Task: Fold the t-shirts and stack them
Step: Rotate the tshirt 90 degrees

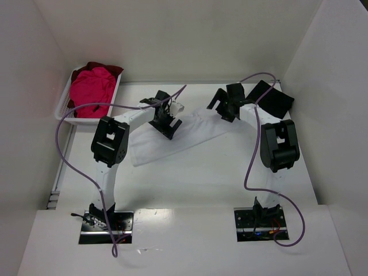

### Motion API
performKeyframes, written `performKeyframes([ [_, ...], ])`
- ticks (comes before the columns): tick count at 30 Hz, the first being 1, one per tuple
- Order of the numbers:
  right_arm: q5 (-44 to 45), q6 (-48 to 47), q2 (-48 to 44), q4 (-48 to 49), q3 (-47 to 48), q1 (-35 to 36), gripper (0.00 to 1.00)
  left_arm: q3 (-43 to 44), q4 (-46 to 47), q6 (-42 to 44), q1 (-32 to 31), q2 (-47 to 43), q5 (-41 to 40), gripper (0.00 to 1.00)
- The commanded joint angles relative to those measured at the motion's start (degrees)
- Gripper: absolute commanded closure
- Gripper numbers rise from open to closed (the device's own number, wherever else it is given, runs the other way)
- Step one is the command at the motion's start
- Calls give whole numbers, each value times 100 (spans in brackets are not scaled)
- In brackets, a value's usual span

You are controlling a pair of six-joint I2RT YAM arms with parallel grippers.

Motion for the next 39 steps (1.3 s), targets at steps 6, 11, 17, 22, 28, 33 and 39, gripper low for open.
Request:
performKeyframes([
  [6,158,-269,94,-58,-79,-43,1,-1862,-433,-1413,-902,-1132,631,0],
  [11,87,-270,419,-243,53,10,1,-2197,-240,-1740,-956,-1317,946,0],
  [17,96,-428,929,-708,703,273,1,-2425,-178,-2047,-1069,-1378,1422,0],
  [22,219,-428,1280,-761,1055,449,1,-2697,-20,-2188,-1193,-1440,1474,0],
  [28,219,-489,1895,-1008,1925,449,1,-2777,112,-2363,-1298,-1230,1729,0],
  [33,-79,-648,2379,-1069,2909,563,1,-2725,208,-2548,-1526,-1167,2404,0],
  [39,-27,-814,3187,-1614,4324,1011,1,-2602,261,-2978,-1852,-1167,2344,0],
])
